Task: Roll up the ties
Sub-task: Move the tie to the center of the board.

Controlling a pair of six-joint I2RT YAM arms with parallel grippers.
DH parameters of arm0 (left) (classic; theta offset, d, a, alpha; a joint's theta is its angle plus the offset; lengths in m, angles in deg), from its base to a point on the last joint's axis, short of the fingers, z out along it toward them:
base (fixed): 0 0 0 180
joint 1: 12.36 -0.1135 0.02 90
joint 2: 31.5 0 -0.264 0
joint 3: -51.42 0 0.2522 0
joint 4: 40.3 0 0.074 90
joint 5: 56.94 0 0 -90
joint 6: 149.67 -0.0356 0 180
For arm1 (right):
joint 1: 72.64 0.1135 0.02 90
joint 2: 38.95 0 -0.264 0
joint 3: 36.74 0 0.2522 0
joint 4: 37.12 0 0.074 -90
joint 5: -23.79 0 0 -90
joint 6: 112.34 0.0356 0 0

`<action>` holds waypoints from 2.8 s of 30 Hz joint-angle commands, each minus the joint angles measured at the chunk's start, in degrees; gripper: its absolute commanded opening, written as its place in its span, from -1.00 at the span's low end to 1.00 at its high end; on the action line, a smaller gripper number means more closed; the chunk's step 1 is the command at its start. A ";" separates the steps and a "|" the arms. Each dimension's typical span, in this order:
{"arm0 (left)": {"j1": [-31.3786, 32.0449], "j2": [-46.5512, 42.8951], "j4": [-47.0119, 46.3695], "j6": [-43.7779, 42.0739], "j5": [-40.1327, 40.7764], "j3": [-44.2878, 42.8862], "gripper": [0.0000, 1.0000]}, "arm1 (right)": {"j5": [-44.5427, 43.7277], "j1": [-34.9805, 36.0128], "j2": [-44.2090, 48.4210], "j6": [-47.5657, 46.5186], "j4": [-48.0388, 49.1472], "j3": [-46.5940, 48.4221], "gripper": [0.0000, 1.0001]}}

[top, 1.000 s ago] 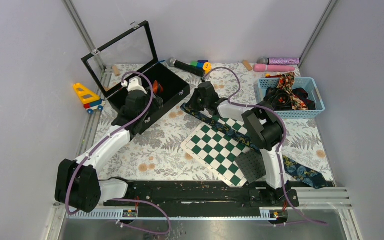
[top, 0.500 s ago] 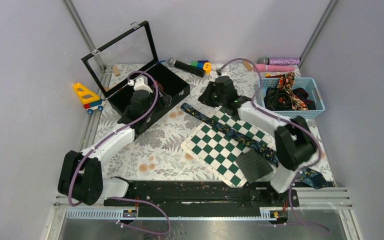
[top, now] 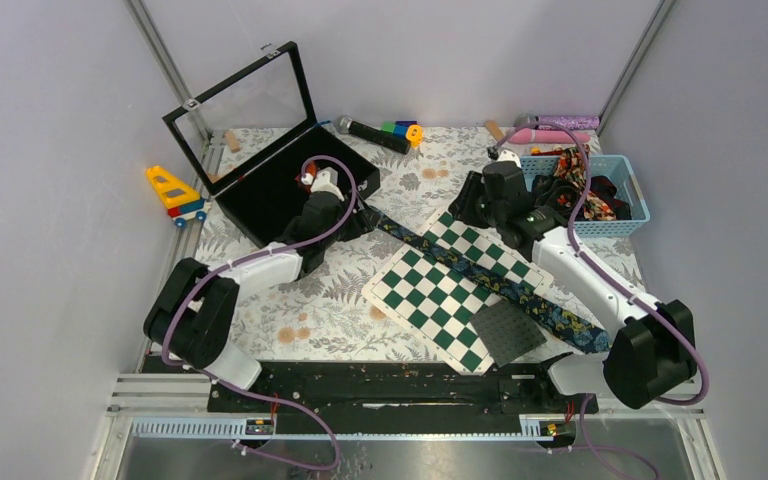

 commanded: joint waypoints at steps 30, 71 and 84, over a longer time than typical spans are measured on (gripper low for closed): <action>-0.45 7.99 -9.47 2.16 5.76 1.51 0.49 | 1.26 -0.69 5.52 0.64 -4.11 -5.52 -0.09; -6.72 25.29 0.18 1.89 4.45 -17.02 0.25 | 3.21 -1.30 5.83 0.06 -5.29 -2.90 -0.04; -6.61 22.82 6.57 0.77 5.96 -17.55 0.28 | 3.22 -1.43 6.94 0.24 -5.32 -3.16 -0.03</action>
